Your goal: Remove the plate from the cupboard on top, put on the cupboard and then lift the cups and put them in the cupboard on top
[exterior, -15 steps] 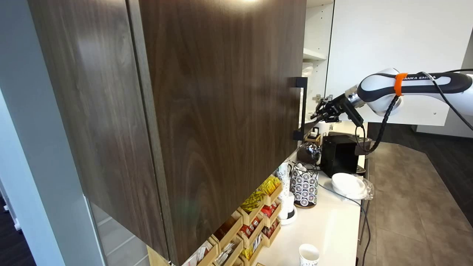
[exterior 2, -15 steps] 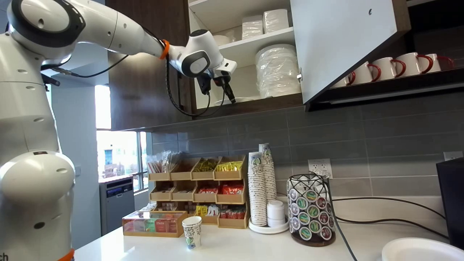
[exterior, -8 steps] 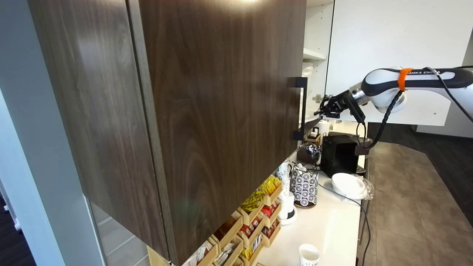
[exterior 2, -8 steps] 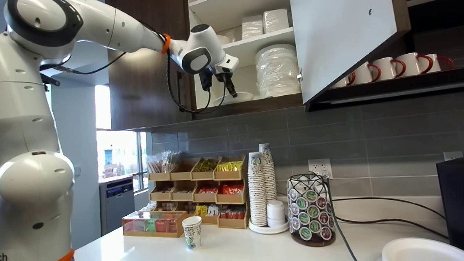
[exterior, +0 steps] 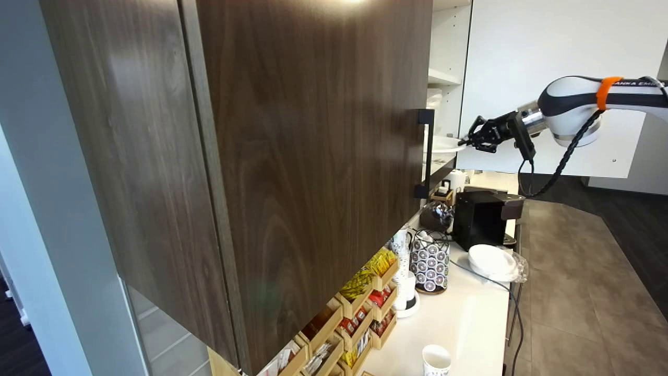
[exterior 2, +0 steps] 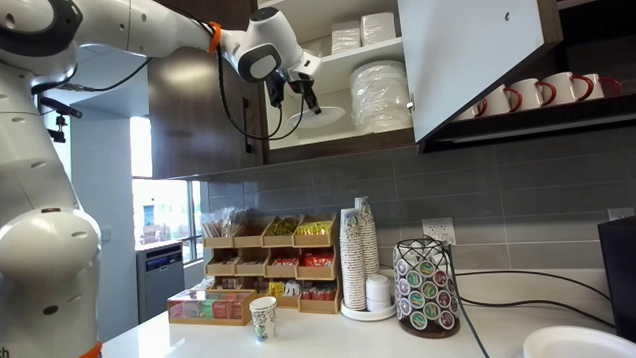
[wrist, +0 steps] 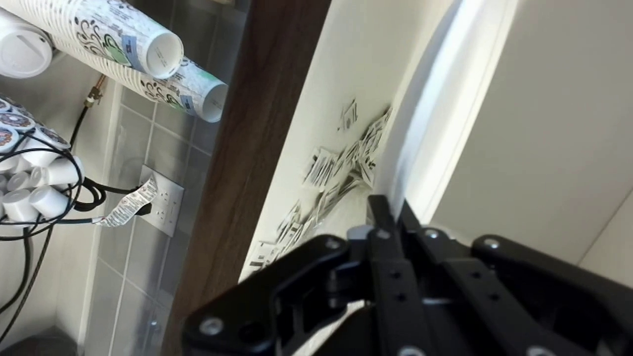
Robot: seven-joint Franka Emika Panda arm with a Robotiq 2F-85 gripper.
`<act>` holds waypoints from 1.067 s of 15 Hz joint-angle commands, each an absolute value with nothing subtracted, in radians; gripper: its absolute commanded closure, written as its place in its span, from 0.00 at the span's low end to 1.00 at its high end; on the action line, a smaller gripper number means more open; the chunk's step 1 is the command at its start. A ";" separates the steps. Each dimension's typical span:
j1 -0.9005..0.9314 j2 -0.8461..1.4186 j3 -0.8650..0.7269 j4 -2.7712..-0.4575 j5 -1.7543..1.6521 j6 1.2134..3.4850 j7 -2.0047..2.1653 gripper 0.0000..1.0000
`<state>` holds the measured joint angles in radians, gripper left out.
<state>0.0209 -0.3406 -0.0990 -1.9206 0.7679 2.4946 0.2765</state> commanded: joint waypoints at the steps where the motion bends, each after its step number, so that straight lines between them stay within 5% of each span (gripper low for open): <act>1: 0.010 -0.466 -0.134 -1.996 0.779 2.329 0.200 0.99; 10: -0.084 -0.597 -0.242 -2.036 0.661 1.748 0.026 0.99; 16: -0.109 -0.578 -0.232 -2.050 0.647 1.676 -0.026 0.96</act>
<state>-0.0918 -0.5828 -0.2422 -2.0546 0.6396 1.6835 -0.0205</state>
